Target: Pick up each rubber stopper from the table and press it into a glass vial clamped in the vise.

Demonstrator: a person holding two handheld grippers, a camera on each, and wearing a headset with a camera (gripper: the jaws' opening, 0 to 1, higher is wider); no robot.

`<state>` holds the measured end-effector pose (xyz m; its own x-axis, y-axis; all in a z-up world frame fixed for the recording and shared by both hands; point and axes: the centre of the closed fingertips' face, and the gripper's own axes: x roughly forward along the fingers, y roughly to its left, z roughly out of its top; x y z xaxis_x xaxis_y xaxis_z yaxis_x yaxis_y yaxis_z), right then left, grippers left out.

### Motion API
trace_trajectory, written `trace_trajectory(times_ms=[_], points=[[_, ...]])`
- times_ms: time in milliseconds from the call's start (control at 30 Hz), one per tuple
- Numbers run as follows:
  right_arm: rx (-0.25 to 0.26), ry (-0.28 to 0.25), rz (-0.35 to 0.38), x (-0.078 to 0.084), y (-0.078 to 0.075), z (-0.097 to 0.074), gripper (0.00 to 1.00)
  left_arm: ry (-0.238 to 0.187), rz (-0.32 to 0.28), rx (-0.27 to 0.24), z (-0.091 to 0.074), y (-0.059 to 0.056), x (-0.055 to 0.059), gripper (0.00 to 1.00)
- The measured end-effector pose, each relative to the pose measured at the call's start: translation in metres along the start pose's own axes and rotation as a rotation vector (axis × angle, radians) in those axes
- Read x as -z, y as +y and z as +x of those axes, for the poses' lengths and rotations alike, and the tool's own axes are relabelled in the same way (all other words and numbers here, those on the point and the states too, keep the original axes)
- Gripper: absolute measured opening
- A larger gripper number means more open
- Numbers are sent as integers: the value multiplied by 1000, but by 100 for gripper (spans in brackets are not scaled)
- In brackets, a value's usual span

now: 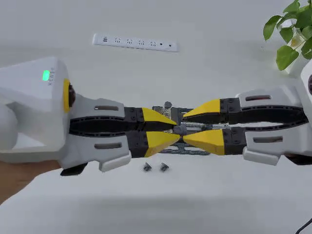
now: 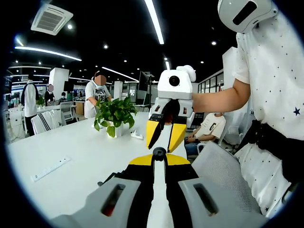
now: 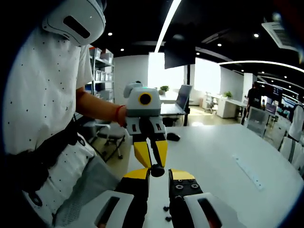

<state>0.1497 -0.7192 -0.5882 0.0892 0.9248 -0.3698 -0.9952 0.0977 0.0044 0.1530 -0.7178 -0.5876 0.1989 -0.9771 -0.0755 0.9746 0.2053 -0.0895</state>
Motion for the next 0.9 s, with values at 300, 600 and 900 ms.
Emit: trace_trajectory(times_ms=[300, 600, 900], points=[[-10, -141, 71, -30, -1, -12, 11, -150, -89, 22, -11, -1, -33, 4], [-27, -188, 83, -44, 3, -11, 12, -202, -108, 41, -15, -3, -45, 4], [-47, -181, 75, -44, 7, -6, 11, -181, -103, 63, -11, -8, -41, 4]])
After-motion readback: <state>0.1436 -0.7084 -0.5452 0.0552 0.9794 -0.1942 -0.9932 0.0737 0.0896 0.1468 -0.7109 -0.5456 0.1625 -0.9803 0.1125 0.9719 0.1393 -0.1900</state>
